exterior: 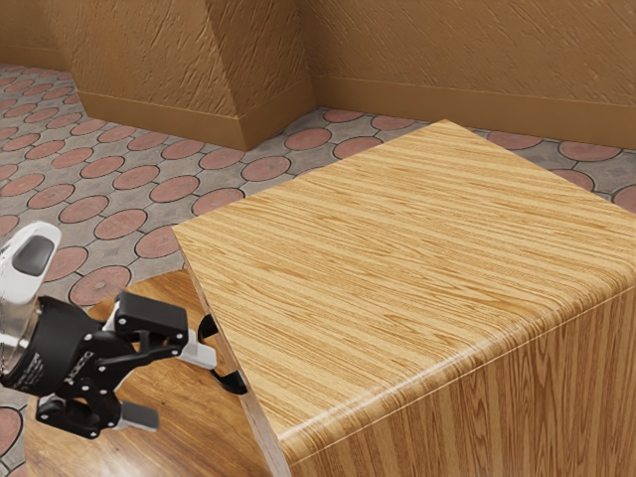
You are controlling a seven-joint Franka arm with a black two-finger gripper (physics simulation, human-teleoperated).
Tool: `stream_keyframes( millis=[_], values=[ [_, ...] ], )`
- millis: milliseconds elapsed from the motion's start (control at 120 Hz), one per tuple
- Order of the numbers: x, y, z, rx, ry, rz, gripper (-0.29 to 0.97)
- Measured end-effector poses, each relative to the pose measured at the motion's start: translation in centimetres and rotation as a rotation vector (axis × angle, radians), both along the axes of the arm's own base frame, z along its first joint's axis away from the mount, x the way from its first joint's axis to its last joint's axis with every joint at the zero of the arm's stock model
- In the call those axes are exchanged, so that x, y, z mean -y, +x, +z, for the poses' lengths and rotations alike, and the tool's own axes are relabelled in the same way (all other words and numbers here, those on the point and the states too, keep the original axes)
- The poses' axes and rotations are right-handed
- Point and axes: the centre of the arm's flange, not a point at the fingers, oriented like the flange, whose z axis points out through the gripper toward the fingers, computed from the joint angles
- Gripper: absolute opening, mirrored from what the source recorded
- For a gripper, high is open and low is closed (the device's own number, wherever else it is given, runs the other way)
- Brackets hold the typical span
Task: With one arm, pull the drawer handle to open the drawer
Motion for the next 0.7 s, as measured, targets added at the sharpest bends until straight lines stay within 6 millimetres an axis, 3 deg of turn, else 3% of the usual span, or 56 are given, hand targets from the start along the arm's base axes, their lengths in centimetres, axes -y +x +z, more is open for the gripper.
stream_keyframes(
  millis=[700],
  values=[
    [-0.7,-0.1,-2.2,-0.035,-0.010,0.009,0.67]
  ],
)
